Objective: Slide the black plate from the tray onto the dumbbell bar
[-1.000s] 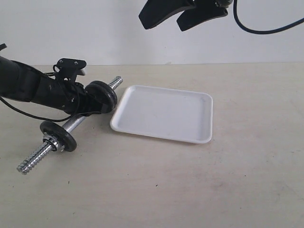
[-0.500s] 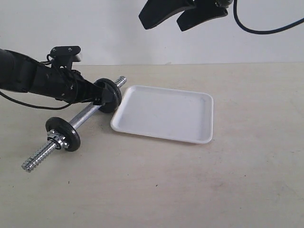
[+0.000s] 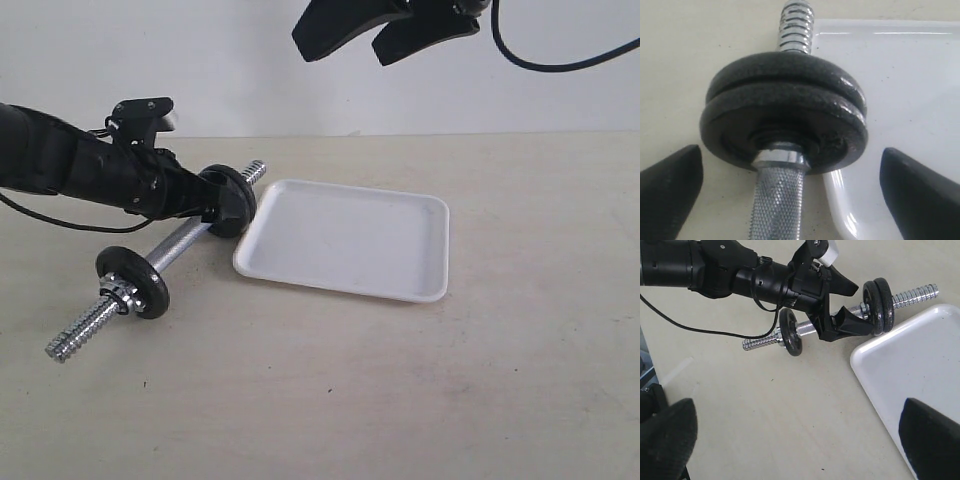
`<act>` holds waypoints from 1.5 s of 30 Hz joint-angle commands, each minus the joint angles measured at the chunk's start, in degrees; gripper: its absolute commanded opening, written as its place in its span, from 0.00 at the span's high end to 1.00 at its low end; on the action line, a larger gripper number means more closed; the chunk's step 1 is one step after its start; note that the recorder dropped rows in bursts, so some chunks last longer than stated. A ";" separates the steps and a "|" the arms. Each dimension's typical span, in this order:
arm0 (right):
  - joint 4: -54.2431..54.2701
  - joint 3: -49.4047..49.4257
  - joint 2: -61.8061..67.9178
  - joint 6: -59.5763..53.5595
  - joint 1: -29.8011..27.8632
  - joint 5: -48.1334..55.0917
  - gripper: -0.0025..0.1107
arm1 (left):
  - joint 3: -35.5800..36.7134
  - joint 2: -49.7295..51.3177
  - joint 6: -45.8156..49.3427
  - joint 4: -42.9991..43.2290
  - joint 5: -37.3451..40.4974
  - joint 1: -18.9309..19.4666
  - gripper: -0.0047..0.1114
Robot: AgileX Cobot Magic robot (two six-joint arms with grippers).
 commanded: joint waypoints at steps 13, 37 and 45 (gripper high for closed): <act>0.17 -0.16 -0.61 -0.18 -0.11 0.17 0.05 | -0.20 -8.07 -0.50 2.52 0.83 0.00 0.20; -3.38 -0.16 -6.03 3.52 -0.11 0.17 0.05 | -0.20 -25.70 -19.33 26.07 2.64 0.00 0.20; -6.81 -0.16 -12.22 10.25 -0.11 0.17 0.05 | -0.20 -33.71 -36.94 44.89 9.61 0.00 0.20</act>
